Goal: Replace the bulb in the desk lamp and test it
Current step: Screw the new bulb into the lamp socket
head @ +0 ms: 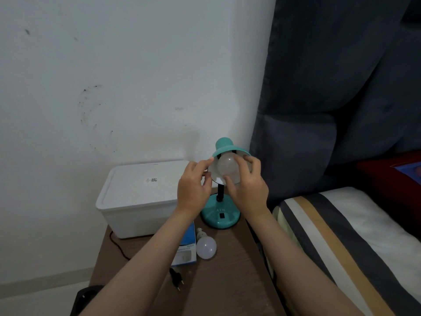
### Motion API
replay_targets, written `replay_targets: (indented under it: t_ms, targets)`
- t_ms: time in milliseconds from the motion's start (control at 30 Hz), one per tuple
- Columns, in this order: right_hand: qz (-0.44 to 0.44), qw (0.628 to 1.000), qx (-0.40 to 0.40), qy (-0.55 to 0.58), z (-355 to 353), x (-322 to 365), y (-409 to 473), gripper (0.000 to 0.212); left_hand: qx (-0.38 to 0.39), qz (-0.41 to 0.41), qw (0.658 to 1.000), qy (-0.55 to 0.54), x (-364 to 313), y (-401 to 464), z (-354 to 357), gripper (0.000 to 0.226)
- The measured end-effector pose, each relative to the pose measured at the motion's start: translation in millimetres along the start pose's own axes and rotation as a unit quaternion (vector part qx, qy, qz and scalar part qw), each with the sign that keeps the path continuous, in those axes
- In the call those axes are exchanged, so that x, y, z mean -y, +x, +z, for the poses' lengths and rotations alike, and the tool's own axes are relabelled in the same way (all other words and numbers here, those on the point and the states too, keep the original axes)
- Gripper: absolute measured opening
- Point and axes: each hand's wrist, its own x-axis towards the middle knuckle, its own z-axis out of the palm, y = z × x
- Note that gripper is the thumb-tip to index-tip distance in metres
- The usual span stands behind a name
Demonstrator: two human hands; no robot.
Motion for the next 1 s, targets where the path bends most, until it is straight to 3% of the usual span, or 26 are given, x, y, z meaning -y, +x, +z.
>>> replay_targets:
  t_ms: [133,367,633,1000]
  targets:
    - [-0.100,0.994,-0.001,-0.036,-1,-8,2,0.057,0.000,0.003,1.000,0.003,0,0,-1,0.038]
    - [0.028,0.999,-0.019,0.028,5,0,-2,0.044,0.002,0.001,1.000,0.011,-2,0,0,0.038]
    - [-0.030,0.999,0.011,-0.006,2,-4,3,0.059,-0.002,-0.002,1.000,0.001,-2,0,-2,0.038]
    - [0.039,0.999,0.002,0.032,8,-1,3,0.055,0.010,0.005,1.000,0.005,-3,0,-3,0.036]
